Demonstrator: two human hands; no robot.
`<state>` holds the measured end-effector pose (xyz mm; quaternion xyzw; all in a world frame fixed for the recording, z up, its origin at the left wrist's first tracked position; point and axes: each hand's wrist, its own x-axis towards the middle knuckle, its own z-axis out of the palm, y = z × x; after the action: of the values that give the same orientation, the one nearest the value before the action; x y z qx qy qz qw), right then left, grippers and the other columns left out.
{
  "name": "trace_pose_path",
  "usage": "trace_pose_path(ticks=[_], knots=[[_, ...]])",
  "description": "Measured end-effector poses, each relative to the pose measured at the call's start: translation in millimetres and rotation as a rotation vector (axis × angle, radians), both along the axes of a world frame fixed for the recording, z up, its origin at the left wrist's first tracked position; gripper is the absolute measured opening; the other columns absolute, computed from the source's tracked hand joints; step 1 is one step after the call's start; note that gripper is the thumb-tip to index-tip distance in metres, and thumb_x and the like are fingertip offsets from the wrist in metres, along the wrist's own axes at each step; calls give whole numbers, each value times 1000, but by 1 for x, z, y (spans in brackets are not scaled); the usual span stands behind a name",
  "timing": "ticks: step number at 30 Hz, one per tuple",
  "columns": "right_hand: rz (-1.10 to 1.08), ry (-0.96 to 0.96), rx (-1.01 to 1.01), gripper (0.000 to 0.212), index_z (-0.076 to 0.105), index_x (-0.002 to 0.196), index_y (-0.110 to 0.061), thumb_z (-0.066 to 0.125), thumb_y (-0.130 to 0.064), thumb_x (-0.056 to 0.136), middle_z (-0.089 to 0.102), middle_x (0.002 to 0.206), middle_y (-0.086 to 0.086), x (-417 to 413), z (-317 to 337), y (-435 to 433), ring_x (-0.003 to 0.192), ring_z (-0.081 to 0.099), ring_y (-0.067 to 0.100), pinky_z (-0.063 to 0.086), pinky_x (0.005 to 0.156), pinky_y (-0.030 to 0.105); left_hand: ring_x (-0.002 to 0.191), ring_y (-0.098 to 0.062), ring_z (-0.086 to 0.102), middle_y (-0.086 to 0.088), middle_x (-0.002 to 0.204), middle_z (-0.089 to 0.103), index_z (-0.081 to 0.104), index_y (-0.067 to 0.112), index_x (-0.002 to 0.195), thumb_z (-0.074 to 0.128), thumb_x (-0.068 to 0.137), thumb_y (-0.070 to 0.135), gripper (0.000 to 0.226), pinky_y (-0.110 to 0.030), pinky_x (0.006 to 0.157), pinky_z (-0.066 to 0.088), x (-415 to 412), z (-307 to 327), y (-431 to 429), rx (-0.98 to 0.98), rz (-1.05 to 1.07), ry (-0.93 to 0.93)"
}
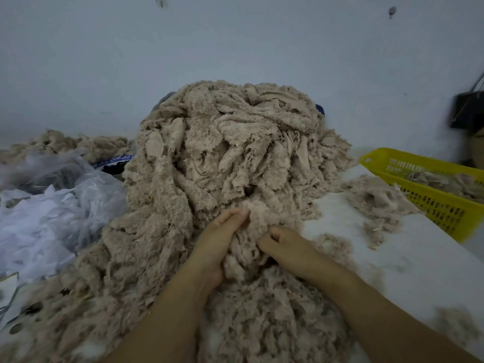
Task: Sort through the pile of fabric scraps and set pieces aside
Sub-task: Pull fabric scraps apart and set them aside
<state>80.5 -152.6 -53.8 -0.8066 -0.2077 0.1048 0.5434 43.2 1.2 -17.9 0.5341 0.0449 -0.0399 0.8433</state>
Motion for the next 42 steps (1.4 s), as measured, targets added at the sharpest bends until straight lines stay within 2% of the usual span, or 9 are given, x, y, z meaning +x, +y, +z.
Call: trace_pose_path(ticks=[4, 7, 12, 19, 24, 27, 31, 34, 42], knots=[[-17, 204, 297, 55, 75, 84, -35, 54, -81, 65, 74, 92, -15, 4, 3, -4, 93, 70, 14, 53, 88, 39, 79, -22, 73, -13, 94, 76, 69, 15, 99, 51, 102, 16, 18, -32, 67, 61, 2, 0, 3, 20, 11, -32], [-26, 295, 494, 76, 75, 107, -29, 58, -89, 64, 74, 114, 5, 4, 9, -6, 109, 69, 22, 55, 91, 40, 73, -13, 68, 0, 86, 73, 68, 20, 89, 48, 104, 18, 24, -24, 64, 55, -2, -2, -2, 373, -55, -156], [-148, 219, 682, 22, 78, 97, -21, 69, -38, 87, 75, 105, 12, 6, 11, -7, 101, 71, 26, 58, 83, 35, 60, -2, 52, 11, 66, 60, 59, 19, 79, 59, 98, 19, 19, -18, 60, 42, -2, -10, -11, 850, -180, -273], [-322, 269, 723, 14, 63, 96, -14, 52, -21, 101, 75, 89, 3, 22, 10, -19, 86, 72, 20, 57, 82, 41, 50, -14, 27, 3, 56, 31, 38, 26, 62, 58, 98, 34, 42, -26, 51, 28, 0, -5, 2, 667, 5, -224], [-258, 257, 703, 46, 51, 125, -14, 61, -25, 82, 64, 122, 1, 18, 12, -17, 117, 60, 25, 46, 106, 49, 69, -6, 67, 11, 77, 72, 55, 21, 85, 58, 99, 36, 21, -15, 59, 49, 1, -2, 1, 436, 82, -119], [-220, 270, 718, 70, 45, 144, -15, 65, -28, 78, 61, 134, -1, 17, 13, -17, 122, 57, 19, 41, 110, 50, 76, -16, 71, -8, 91, 75, 59, 15, 90, 65, 90, 42, 27, -25, 62, 55, 0, -2, 1, 348, 21, -110], [-119, 248, 767, 20, 71, 104, -26, 60, -17, 89, 74, 107, 7, 10, 14, -13, 97, 72, 21, 57, 74, 31, 82, -3, 72, 10, 93, 77, 68, 27, 103, 67, 89, 38, 18, -14, 62, 53, -3, -1, -2, 457, -87, -112], [-161, 299, 797, 23, 63, 119, -19, 56, -16, 97, 73, 111, 6, 8, 17, -10, 101, 71, 23, 56, 75, 33, 78, -7, 73, 2, 90, 78, 74, 23, 95, 68, 92, 28, 8, -15, 62, 54, -4, -2, -3, 513, -158, -87], [-296, 413, 1056, 48, 42, 48, -17, 32, -4, 94, 42, 58, -3, 6, 34, -22, 49, 35, 11, 29, 53, 26, 69, -33, 60, -19, 81, 65, 66, 7, 75, 64, 93, 32, 31, -35, 69, 48, -1, 4, 3, 356, 82, -19]])
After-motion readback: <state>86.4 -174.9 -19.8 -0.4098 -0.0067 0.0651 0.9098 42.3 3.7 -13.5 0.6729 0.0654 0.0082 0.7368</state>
